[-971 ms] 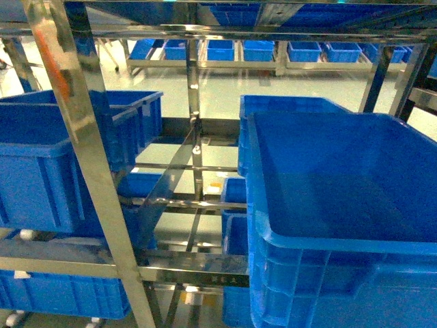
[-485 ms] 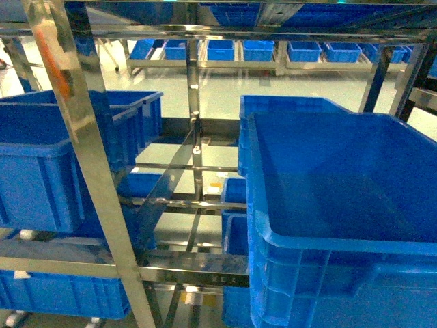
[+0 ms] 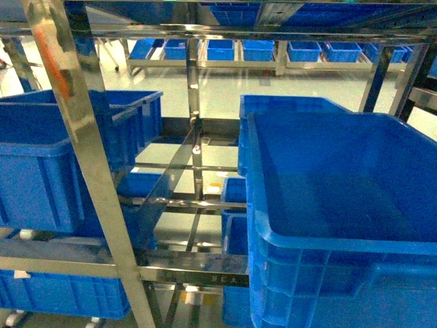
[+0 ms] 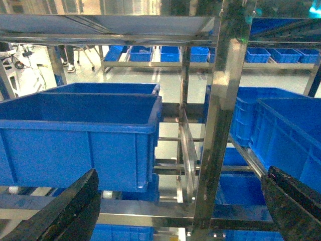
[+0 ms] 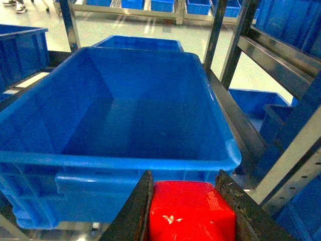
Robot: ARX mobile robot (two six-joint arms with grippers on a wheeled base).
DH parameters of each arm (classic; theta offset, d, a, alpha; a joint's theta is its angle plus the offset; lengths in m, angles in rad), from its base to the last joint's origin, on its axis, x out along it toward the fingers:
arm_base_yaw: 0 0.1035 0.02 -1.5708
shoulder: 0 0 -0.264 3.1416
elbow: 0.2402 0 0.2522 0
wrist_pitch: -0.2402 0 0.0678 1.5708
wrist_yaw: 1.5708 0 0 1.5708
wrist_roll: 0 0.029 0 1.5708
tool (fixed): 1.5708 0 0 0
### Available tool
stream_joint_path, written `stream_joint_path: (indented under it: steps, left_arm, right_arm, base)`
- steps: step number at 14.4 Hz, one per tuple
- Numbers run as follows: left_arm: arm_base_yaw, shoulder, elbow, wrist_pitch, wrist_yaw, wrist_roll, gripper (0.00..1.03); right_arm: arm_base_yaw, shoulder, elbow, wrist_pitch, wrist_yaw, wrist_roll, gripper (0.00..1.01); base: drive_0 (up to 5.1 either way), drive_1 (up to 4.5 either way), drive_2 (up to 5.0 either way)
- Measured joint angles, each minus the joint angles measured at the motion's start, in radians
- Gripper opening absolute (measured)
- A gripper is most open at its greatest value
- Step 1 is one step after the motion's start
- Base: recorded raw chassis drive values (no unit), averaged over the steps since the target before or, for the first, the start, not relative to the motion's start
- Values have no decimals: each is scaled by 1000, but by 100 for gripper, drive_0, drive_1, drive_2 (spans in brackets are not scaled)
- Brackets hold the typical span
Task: Pick red block from blue box to shelf
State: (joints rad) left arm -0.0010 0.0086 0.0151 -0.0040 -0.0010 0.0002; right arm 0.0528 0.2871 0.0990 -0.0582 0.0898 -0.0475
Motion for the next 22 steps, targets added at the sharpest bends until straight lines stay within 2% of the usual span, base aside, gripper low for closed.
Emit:
stream_joint_path:
  steps: [1, 3, 5, 7, 8, 10, 12, 13, 14, 15, 16, 20, 21, 22]
  left_arm:
    - [0, 0, 0, 0, 0, 0, 98]
    - [0, 0, 0, 0, 0, 0, 98]
    - [0, 0, 0, 0, 0, 0, 98]
    - [0, 0, 0, 0, 0, 0, 98]
    - [0, 0, 0, 0, 0, 0, 98]
    - [0, 0, 0, 0, 0, 0, 98]
    - [0, 0, 0, 1, 0, 0, 98]
    - [0, 0, 0, 0, 0, 0, 98]
    - [0, 0, 0, 0, 0, 0, 98]
    - [0, 0, 0, 1, 1, 0, 98]
    - [0, 0, 0, 1, 0, 0, 98]
    - [1, 0, 0, 0, 0, 0, 98]
    - [1, 0, 0, 0, 0, 0, 98]
    - [1, 0, 0, 0, 0, 0, 98]
  right_arm:
    - [5, 110, 26, 83, -1, 3, 28]
    - [5, 437, 87, 314, -46, 3, 28]
    - [7, 808, 219, 531, -77, 6, 28]
    - [45, 1135, 406, 588, -84, 22, 28]
    - [69, 1273, 485, 588, -72, 22, 36]
    - [97, 1421, 559, 657, -28, 16, 59]
    - [100, 1314, 481, 736, 2, 13, 85]
    - [108, 1199, 419, 734, 14, -3, 96]
    - [120, 1083, 344, 764, 24, -11, 99]
    - [121, 1082, 278, 974, 60, 7, 86]
    - [100, 1069, 200, 1080, 57, 22, 72]
    - [41, 910, 46, 1118, 8, 32, 21]
    - [29, 854, -9, 1057, -11, 32, 2]
    - [2, 784, -21, 1027, -39, 33, 2]
  base:
    - [0, 0, 0]
    - [0, 0, 0]
    - [0, 0, 0]
    - [0, 0, 0]
    - [0, 0, 0]
    - [0, 0, 0]
    - [0, 0, 0]
    - [0, 0, 0]
    - [0, 0, 0]
    - [0, 0, 0]
    - [0, 0, 0]
    - [0, 0, 0]
    - [0, 0, 0]
    - [0, 0, 0]
